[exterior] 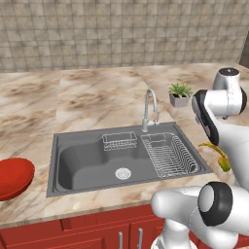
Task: There is a mixed pile of frozen fruits and vegetables on the counter. Locate all the frozen vegetables and place the items in a bowl on the counter. Take all the frozen fruits and defrost them in a running sink.
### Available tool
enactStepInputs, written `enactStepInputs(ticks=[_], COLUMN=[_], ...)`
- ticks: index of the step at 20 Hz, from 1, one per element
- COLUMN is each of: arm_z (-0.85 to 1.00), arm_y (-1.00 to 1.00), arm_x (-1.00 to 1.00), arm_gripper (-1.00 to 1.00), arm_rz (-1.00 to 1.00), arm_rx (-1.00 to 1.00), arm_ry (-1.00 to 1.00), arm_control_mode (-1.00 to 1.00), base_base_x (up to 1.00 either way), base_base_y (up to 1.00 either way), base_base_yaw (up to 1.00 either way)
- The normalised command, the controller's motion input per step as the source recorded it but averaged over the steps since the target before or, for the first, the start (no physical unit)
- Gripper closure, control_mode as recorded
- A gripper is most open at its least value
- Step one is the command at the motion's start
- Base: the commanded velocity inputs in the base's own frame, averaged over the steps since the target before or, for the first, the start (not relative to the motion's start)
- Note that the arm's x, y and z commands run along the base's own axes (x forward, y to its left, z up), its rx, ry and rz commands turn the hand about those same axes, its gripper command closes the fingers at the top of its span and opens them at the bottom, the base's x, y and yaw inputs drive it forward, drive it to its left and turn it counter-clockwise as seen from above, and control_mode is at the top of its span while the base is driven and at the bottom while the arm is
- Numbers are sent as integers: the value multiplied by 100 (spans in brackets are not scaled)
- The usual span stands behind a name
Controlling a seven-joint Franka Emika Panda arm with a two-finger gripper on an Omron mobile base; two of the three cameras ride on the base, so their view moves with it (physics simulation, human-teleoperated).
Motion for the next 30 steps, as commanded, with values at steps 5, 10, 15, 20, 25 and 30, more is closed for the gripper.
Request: enactStepInputs(ticks=[5,10,15,20,25,30], arm_z=[-16,-22,-28,-28,-24,-19], arm_y=[-43,-39,-36,-30,-24,-22], arm_x=[0,0,0,1,14,19], arm_gripper=[-100,-100,-100,-100,-100,-100], arm_rz=[0,0,0,0,-3,-8], arm_rx=[-3,-2,-2,0,0,0], arm_ry=[0,0,0,0,0,0], arm_control_mode=[-100,-100,-100,-100,-100,-100], base_base_x=[0,0,0,0,0,0], base_base_y=[0,0,0,0,0,0], base_base_yaw=[0,0,0,0,0,0])
